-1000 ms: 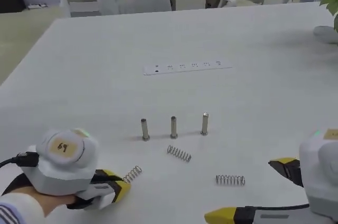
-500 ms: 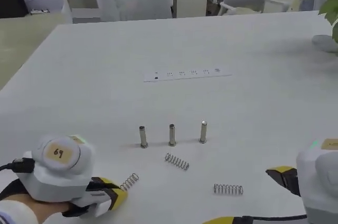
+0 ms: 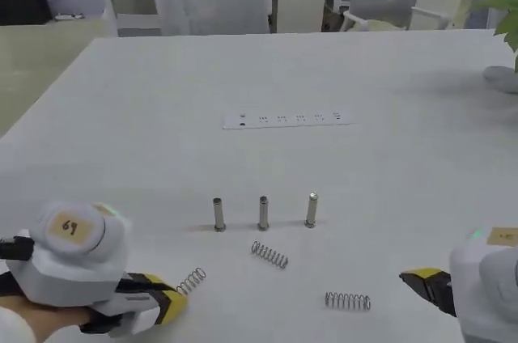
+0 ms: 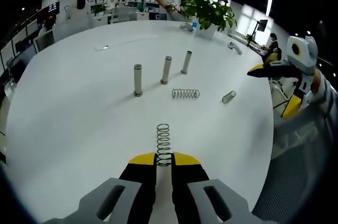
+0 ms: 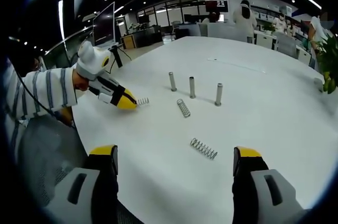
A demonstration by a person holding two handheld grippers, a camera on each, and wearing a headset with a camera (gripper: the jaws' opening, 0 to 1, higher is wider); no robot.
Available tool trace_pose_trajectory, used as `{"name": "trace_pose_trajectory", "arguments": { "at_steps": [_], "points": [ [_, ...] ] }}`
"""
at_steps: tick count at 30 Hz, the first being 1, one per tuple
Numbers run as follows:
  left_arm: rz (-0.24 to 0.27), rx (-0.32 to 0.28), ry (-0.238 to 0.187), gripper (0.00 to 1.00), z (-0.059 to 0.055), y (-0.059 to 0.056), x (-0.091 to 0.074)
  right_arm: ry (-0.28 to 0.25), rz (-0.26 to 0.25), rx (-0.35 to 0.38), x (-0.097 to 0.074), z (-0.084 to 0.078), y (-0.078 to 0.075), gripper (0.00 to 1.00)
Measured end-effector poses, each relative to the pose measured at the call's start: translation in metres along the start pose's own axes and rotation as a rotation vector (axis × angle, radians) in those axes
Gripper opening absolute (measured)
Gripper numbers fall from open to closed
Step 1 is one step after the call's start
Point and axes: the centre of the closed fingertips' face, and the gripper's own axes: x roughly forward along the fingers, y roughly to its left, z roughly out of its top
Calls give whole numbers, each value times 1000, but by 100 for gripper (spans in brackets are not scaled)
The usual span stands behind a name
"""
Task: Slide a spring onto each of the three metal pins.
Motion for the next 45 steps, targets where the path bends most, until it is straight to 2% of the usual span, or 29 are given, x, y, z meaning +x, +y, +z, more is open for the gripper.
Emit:
{"name": "trace_pose_trajectory", "arguments": {
  "at_steps": [4, 7, 11, 14, 18, 22, 30, 34, 43, 45],
  "points": [
    [-19, 45, -9, 2, 6, -5, -6, -4, 8, -10, 0, 3, 2, 88],
    [-54, 110, -14, 2, 8, -17, -11, -14, 14, -8, 0, 5, 3, 87],
    [-77, 129, -9, 2, 9, -26, -13, -19, 23, -8, -1, 6, 6, 85],
    [-114, 137, -29, 2, 14, -37, -16, -19, 34, -7, -1, 6, 8, 82],
    [-135, 196, -18, 2, 16, -46, -18, -30, 51, -9, -2, 7, 11, 80],
    [-159, 226, -24, 2, 20, -53, -20, -32, 71, -19, -1, 7, 13, 76],
    [-191, 271, -18, 2, 21, -61, -23, -49, 125, -53, 2, 13, 19, 73],
    [-204, 285, -24, 2, 23, -64, -24, -48, 144, -133, 3, 18, 18, 72],
    [-230, 321, -27, 2, 26, -68, -27, -49, 189, -233, 4, 25, 16, 60],
    [-244, 349, -31, 2, 27, -70, -28, -48, 195, -246, 4, 26, 15, 61]
  ]
}}
